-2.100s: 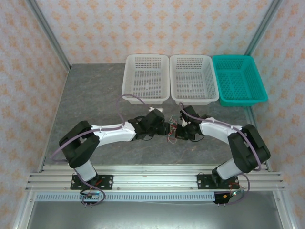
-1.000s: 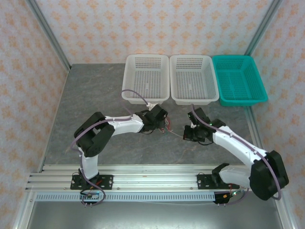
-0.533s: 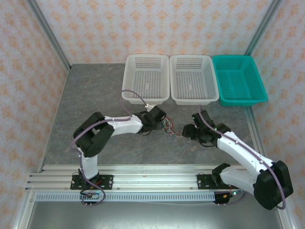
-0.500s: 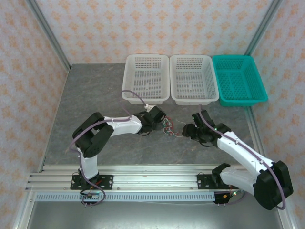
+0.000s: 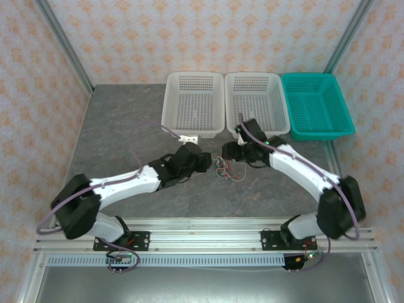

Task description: Untangle the cables

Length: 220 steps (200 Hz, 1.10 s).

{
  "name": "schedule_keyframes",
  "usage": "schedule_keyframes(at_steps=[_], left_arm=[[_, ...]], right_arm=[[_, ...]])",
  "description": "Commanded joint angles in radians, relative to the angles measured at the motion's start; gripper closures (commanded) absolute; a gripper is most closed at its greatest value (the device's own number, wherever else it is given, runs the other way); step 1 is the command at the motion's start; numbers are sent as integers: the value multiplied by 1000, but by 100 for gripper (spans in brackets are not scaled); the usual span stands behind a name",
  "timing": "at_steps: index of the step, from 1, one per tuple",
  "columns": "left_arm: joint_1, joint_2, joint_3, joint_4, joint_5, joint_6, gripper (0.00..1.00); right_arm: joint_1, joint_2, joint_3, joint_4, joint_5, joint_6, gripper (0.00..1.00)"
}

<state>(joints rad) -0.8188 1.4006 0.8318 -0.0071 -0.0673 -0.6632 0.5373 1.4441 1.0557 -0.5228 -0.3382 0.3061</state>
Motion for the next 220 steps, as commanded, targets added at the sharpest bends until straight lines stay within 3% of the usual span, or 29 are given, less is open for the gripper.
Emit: schedule_keyframes(at_steps=[1, 31, 45, 69, 91, 103, 123, 149, 200, 220], left_arm=[[1, -115, -55, -16, -149, 78, 55], [1, -226, -90, -64, -173, 123, 53], [0, -259, -111, -57, -174, 117, 52], [0, -282, -133, -43, -178, 101, 52], [0, -291, -134, -42, -172, 101, 52], [0, -304, -139, -39, -168, 102, 52], [0, -345, -161, -13, -166, 101, 51], [10, -414, -213, 75, -120, 94, 50], [35, -339, -202, 216, 148, 123, 47], [36, -262, -184, 299, 229, 175, 40]], right_arm=[[10, 139, 89, -61, -17, -87, 39], [36, 272, 149, -49, -29, -81, 31], [52, 331, 174, -57, -47, -69, 33], [65, 396, 193, -40, -75, -7, 54], [64, 375, 179, 4, -54, 120, 89], [64, 301, 105, 135, -57, 243, 100], [60, 140, -66, 431, -39, 525, 100], [60, -40, -230, 656, 160, 916, 100], [53, -315, -307, 635, 433, 1271, 100], [49, -405, -295, 551, 525, 1341, 100]])
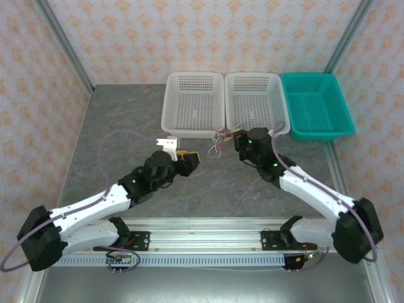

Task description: Untangle the cables

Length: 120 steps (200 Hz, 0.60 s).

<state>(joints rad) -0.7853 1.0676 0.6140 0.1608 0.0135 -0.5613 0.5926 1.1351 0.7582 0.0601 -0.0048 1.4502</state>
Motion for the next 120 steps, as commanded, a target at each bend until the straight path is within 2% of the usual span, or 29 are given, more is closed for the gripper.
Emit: schedule_keyframes(at_steps=[1, 23, 41, 68, 83, 92, 103, 120], left_arm=[[2, 76, 34, 135, 152, 76, 40], [-4, 176, 99, 197, 228, 166, 28], [-15, 279, 176, 225, 232, 227, 17], [-15, 413, 272, 326, 282, 235, 13], [-14, 466, 317, 332, 263, 225, 14], [-15, 490, 332, 328, 217, 209, 25], [-14, 508, 337, 324, 163, 192, 47], [-12, 507, 325, 307, 106, 174, 99]], right_arm=[[-6, -98, 5, -38, 195, 197, 100], [-10, -133, 47, -114, 214, 188, 100], [-14, -134, 57, -119, 193, 194, 100], [-15, -133, 64, -114, 168, 207, 100], [-17, -137, 70, -123, 162, 207, 100], [-17, -142, 72, -124, 160, 203, 100], [-17, -149, 76, -134, 161, 201, 100], [-24, -159, 77, -163, 169, 192, 100]])
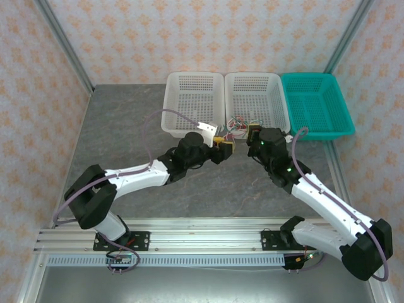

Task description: Untangle the cables

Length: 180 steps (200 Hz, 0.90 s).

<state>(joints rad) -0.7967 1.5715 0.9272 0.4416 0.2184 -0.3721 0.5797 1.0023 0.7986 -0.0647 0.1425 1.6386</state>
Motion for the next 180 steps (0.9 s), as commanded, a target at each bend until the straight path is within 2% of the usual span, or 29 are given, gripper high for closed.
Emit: schedule_keyframes(at_steps=[1, 32, 47, 62, 79, 93, 105, 120, 133, 144, 151, 163, 180], left_arm=[[0, 2, 11, 24, -102, -17, 100], [13, -125, -45, -85, -140, -17, 100], [15, -204, -37, -250, -130, 22, 100], [15, -228, 6, -448, -90, 76, 100], [14, -201, 27, -608, -62, 84, 100], [15, -179, -20, -599, -41, 58, 100], [15, -155, -57, -570, -19, 38, 100], [14, -116, -62, -567, 5, 26, 100], [13, -84, -41, -583, 15, 27, 100], [13, -65, -26, -598, 12, 27, 100], [13, -57, -15, -612, 9, 33, 100], [13, -50, 1, -631, 6, 42, 100], [14, -59, 9, -640, 8, 51, 100]], right_arm=[[-12, -27, 37, -41, 22, 3, 100], [-41, -34, 48, -142, -1, -141, 100], [-35, -20, 53, -249, -32, -243, 100], [-11, -3, -18, -316, -63, -261, 100], [24, 5, -214, -162, -149, -207, 86], [34, 23, -348, -1, -228, -189, 72], [34, 25, -383, -4, -245, -245, 57], [34, -4, -331, -162, -184, -424, 40], [35, -32, -271, -302, -103, -583, 32], [35, -57, -239, -305, -97, -786, 29], [34, -69, -230, -266, -148, -945, 28], [36, -78, -235, -162, -335, -1196, 28], [38, -71, -271, -53, -421, -1327, 28]])
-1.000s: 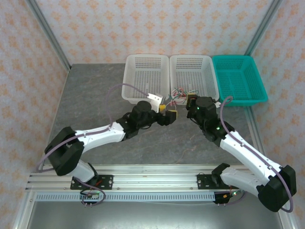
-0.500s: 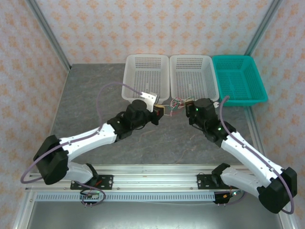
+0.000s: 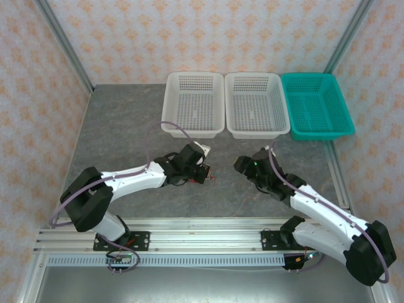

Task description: Untangle the cables

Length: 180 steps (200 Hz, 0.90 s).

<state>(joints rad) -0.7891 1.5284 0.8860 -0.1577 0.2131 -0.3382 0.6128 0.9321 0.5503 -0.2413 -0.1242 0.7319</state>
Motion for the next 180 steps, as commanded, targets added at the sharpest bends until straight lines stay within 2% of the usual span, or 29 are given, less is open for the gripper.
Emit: schedule_keyframes(at_steps=[1, 14, 28, 40, 62, 119, 126, 144, 162, 180], left_arm=[[6, -17, 50, -41, 15, 16, 100], [5, -37, 41, -26, 34, 18, 100], [6, -69, 23, 11, 91, 29, 100], [5, -94, 21, 26, 130, 36, 100], [7, -126, 56, -18, 157, 47, 100], [9, -182, 100, -63, 215, 78, 100], [8, -189, 102, -59, 214, 76, 100], [8, -209, 109, -71, 182, 73, 100], [13, -234, 124, -125, 72, 50, 100], [41, -271, 126, -171, -24, 2, 100]], right_arm=[[5, 1, -27, 132, -160, -427, 28], [10, 20, -101, 327, -257, -510, 27], [15, 61, -186, 558, -276, -542, 18], [15, 116, -199, 665, -292, -579, 17], [16, 241, -159, 718, -423, -662, 18], [15, 477, -84, 791, -580, -732, 18], [15, 496, -72, 799, -595, -729, 25], [16, 544, -41, 799, -577, -687, 53], [13, 572, -36, 808, -558, -649, 70], [13, 591, -40, 803, -485, -584, 92]])
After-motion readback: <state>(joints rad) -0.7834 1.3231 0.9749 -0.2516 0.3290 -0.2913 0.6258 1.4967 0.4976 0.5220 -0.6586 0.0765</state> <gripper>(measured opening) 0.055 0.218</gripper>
